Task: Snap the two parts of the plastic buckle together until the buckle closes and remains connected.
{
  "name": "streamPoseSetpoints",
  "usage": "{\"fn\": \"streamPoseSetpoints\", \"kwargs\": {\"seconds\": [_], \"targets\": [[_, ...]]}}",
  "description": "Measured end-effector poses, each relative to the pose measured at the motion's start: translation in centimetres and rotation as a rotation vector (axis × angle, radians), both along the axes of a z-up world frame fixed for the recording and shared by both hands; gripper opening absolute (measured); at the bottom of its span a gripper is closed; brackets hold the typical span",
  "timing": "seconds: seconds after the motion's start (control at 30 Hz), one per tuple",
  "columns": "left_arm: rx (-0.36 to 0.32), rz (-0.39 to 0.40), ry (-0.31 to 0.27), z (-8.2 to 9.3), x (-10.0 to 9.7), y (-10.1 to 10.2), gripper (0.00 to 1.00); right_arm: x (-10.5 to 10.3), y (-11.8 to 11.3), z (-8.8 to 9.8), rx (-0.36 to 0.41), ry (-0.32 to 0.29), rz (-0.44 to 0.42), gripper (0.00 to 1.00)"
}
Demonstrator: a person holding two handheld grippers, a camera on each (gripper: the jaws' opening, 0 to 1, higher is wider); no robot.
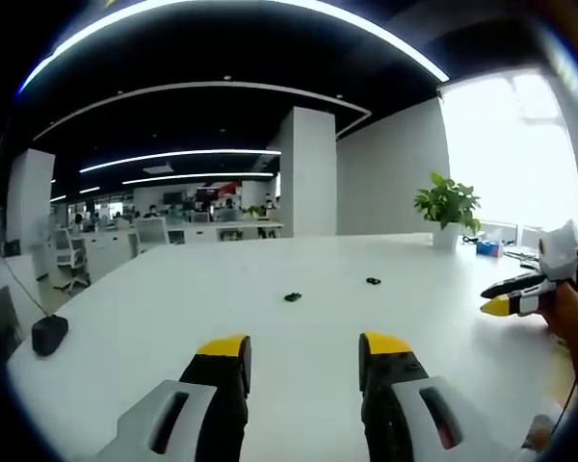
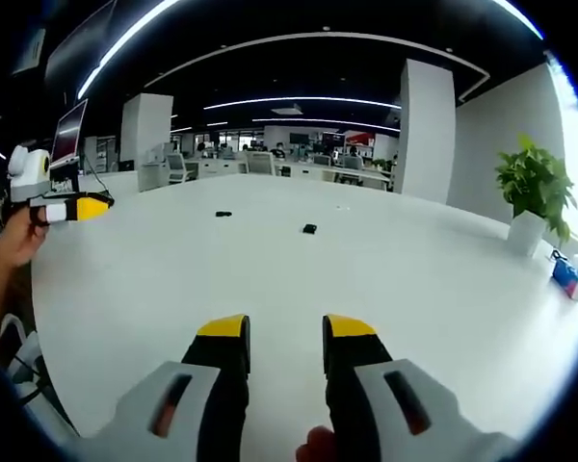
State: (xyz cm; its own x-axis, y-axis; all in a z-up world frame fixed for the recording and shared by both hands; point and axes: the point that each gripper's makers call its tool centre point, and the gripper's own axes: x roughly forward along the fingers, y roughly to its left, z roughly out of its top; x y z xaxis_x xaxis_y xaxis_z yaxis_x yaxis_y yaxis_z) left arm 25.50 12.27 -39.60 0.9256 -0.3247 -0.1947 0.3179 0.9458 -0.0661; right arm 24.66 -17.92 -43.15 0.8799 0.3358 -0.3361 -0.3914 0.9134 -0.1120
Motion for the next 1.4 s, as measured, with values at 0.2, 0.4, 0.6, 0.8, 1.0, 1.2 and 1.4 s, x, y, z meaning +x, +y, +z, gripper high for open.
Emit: {"fn": "streamPoseSetpoints", "kwargs": {"seconds": [0.2, 0.4, 0.6, 0.8, 1.0, 1.2, 1.4], "targets": [[0.004, 0.002, -0.002, 0.0, 0.2, 0.0, 0.45, 0.0, -0.1, 0.0, -0.001, 0.000, -0.004, 0.30], [0.003, 0.003, -0.003, 0.0, 0.3, 0.1, 0.45, -0.1, -0.3, 0.1, -0.013, -0.001, -0.009, 0.30], [-0.014, -0.006, -0.013, 0.3, 0.3, 0.1, 0.45, 0.3, -0.3, 0.2, -0.021, 0.001, -0.020, 0.30], [-0.018, -0.033, -0.013, 0.1, 0.7, -0.7, 0.46, 0.4, -0.4, -0.3, -0.018, 0.016, -0.029, 0.30], [-0.013, -0.048, -0.013, 0.1, 0.8, -1.2, 0.46, 0.2, -0.7, -0.2, -0.016, 0.011, -0.040, 0.30], [-0.013, -0.039, -0.009, 0.1, 1.1, -1.2, 0.46, 0.4, -0.7, -0.2, -0.017, 0.012, -0.030, 0.30], [-0.007, -0.038, -0.005, 0.0, 1.2, -1.3, 0.46, 0.7, -0.6, 0.2, -0.022, 0.003, -0.021, 0.30]]}}
